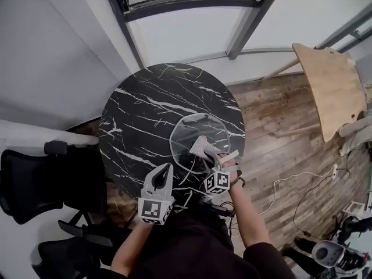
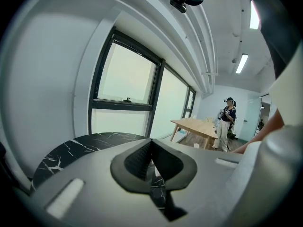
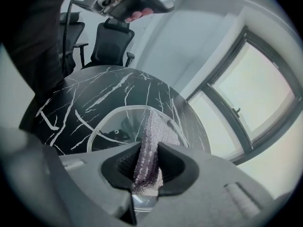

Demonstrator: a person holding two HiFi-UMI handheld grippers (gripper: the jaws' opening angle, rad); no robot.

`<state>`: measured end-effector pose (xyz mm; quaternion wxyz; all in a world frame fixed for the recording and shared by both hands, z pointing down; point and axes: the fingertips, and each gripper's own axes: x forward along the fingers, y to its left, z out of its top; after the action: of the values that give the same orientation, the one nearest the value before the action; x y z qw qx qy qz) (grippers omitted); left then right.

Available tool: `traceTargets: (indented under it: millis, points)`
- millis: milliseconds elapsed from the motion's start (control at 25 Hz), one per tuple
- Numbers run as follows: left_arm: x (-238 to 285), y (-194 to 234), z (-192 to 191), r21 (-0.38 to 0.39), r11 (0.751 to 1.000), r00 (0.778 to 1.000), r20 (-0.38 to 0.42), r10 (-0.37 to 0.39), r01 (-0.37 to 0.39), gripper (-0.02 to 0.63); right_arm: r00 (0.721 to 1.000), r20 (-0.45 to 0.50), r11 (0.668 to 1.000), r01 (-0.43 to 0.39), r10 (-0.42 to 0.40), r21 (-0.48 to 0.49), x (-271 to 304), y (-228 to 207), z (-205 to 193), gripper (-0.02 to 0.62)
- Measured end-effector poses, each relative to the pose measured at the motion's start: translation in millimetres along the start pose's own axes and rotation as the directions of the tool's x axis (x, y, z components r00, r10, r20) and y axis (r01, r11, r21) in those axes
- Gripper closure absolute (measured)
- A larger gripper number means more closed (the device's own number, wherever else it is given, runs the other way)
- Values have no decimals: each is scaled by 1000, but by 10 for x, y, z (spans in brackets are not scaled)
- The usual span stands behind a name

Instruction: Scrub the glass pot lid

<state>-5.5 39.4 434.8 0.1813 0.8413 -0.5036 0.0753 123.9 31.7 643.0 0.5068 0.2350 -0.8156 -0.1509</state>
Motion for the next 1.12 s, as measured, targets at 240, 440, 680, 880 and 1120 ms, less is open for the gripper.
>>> traceTargets:
  millis: [240,440,680,880,1120]
  points:
    - [-118,93,-21,2,1000,1000,1,-11,11,604,998,3,991,-60,60,120,-53,191,77,518]
    - [-181,190,-90,4,1000,1000,-9,-12,12,603,986,94,902,-163,136,401,-163,165,199,520]
    - [-292,282,-114,10,1000,1000,-5,-14,14,603,922,335,707,-367,192,605,-482,200,591,523]
    - [-371,393,105,22,1000,999,32,2,-3,604,887,443,600,-284,-132,748,-1026,-452,1002,523]
    - [-479,351,691,35,999,986,161,-42,37,603,803,376,501,-113,-462,858,-1817,-1201,1302,523]
